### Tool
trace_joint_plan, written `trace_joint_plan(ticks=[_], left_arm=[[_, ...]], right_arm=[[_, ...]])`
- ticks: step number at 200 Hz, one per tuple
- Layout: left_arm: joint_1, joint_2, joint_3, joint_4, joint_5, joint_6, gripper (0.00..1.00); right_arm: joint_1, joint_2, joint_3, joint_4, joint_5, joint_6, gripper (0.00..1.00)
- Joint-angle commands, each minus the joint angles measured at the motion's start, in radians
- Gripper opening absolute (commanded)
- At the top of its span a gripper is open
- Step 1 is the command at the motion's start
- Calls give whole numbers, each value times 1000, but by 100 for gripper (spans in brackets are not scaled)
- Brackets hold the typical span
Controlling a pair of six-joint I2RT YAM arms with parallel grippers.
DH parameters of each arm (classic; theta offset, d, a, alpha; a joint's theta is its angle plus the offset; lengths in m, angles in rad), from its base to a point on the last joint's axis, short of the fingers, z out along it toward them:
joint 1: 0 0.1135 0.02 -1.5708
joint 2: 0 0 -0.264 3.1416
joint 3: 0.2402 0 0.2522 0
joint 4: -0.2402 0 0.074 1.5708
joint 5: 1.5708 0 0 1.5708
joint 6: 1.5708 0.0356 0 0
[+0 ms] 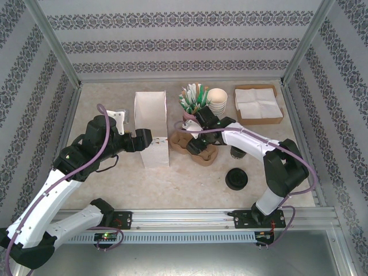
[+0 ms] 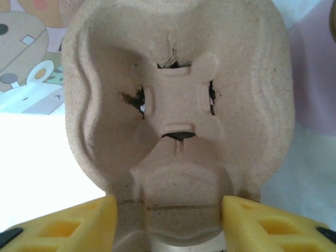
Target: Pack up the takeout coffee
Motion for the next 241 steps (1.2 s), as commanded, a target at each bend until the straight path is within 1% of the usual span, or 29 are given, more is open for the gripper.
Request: trace_joint_plan(ticks=[1,13,18,25,52,72,85,123,133,167,179,190,216,241], left_arm=[[9,-3,26,-19,4,-13,93],[9,-4,24,-17,7,-14,93],[9,-5,23,-17,6,-16,93],[9,-4,22,-15,8,-17,93],[9,-5,17,-10,11,-21,93],[9,-9,15,-10,10,-20,93],[9,-10,13,-10,9,-20,93],[9,-17,6,-2,12,-25,93],[10,-17,6,-2,13,-26,93],[9,-29,2,-2,13,-30,93],[10,-32,1,-2,15,-31,93],[9,-32,1,-1,17,-31,93],[9,-33,4,-4,17,-29,93],[10,-35,2,-2,19,-31,93]], right_arm=[[7,2,-10,-1,42,-18,55],[7,9,-5,-2,38,-12,54],[7,11,-2,-3,31,-12,50],[6,16,3,-7,29,-10,48],[7,27,8,-18,32,-11,49],[7,3,-13,-15,27,-17,51],[5,-18,-28,-15,28,-8,50],[-1,-83,-69,-34,52,59,47],[-5,-99,-80,-32,52,87,42],[-9,-149,-125,-23,78,161,40],[-8,-167,-141,-14,79,171,38],[-10,-182,-154,-6,74,178,38],[-5,-216,-166,29,53,150,46],[-4,-205,-136,37,7,100,50]])
